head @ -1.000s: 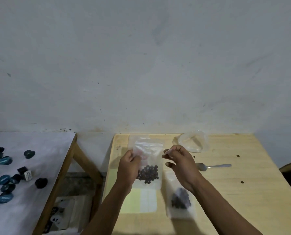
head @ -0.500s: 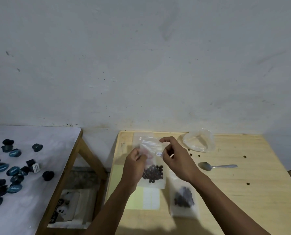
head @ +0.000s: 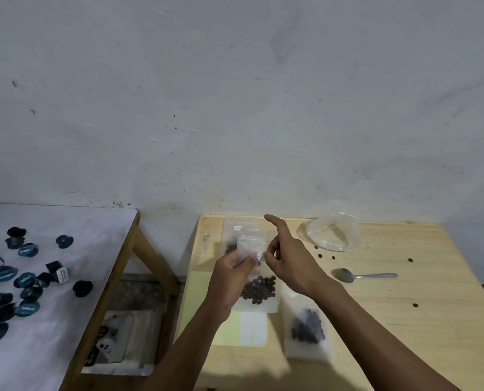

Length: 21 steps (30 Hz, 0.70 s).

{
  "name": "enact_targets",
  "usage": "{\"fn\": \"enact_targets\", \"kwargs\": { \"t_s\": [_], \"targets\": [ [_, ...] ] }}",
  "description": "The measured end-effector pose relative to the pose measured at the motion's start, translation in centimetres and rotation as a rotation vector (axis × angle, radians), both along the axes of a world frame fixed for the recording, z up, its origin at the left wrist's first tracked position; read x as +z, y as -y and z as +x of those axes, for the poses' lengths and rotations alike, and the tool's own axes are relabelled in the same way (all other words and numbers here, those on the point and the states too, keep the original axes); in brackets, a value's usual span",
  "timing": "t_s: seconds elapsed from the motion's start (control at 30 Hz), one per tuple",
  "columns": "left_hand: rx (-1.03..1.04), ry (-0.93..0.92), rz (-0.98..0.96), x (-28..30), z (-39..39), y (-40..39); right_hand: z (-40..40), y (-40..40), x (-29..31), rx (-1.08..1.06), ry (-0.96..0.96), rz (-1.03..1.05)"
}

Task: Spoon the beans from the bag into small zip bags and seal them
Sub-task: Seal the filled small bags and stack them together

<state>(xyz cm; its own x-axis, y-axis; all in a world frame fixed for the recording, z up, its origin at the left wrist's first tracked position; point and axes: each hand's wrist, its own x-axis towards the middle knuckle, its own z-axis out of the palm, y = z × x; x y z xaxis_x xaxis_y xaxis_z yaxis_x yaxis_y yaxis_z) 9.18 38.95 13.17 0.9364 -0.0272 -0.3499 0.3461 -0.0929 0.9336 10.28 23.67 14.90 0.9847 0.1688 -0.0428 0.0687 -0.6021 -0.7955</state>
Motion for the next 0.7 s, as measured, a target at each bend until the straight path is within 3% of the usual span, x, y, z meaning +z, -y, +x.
{"fn": "enact_targets", "kwargs": {
  "t_s": [0.6, 0.7],
  "targets": [
    [0.047, -0.006, -0.014, -0.1, 0.0, 1.0, -0.2, -0.1, -0.9, -0.020, 0.134, -0.143],
    [0.073, -0.033, -0.056, -0.1, 0.0, 1.1, -0.4, 0.1, -1.3, -0.106, 0.192, -0.125]
  ]
}}
